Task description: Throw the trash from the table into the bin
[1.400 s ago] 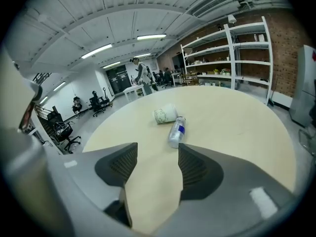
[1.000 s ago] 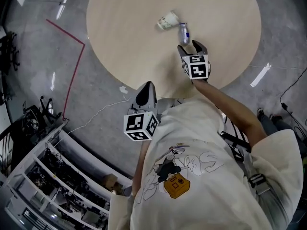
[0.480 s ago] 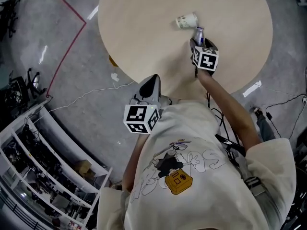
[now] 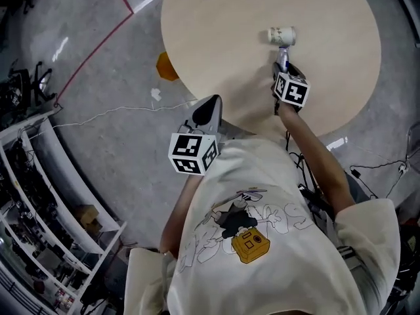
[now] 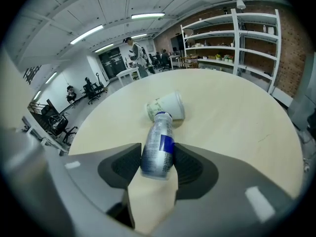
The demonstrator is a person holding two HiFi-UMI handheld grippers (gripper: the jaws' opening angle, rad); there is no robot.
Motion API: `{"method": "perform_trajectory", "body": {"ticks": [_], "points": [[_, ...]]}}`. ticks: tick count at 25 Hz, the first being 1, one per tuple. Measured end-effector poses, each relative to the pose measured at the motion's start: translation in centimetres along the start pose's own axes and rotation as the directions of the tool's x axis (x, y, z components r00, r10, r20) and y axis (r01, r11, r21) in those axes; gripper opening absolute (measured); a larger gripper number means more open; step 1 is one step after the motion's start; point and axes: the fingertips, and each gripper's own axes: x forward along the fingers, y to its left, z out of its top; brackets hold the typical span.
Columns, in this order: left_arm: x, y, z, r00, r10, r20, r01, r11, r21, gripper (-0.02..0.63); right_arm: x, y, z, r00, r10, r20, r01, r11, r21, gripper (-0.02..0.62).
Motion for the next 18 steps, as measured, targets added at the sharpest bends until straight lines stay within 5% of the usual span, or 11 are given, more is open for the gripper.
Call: {"method": "perform_trajectory", "body": {"ticks": [10, 18], "points": [[-5.9, 4.5, -1.0, 0.992, 0.078, 0.100, -0.070, 0.994, -0.082, 0.006, -2.8, 13.4, -2.4, 0.968, 0.246, -0.044, -0.250, 0.962, -0.115, 0.212], [-10.2, 10.5, -2.3, 0.951, 0.251, 0.181, -0.207, 0.951, -0.229, 0.006, -1.9, 23.8, -4.9, 0.890, 0.421, -0.174, -0.454, 0.850, -0.267, 0.213]]}}
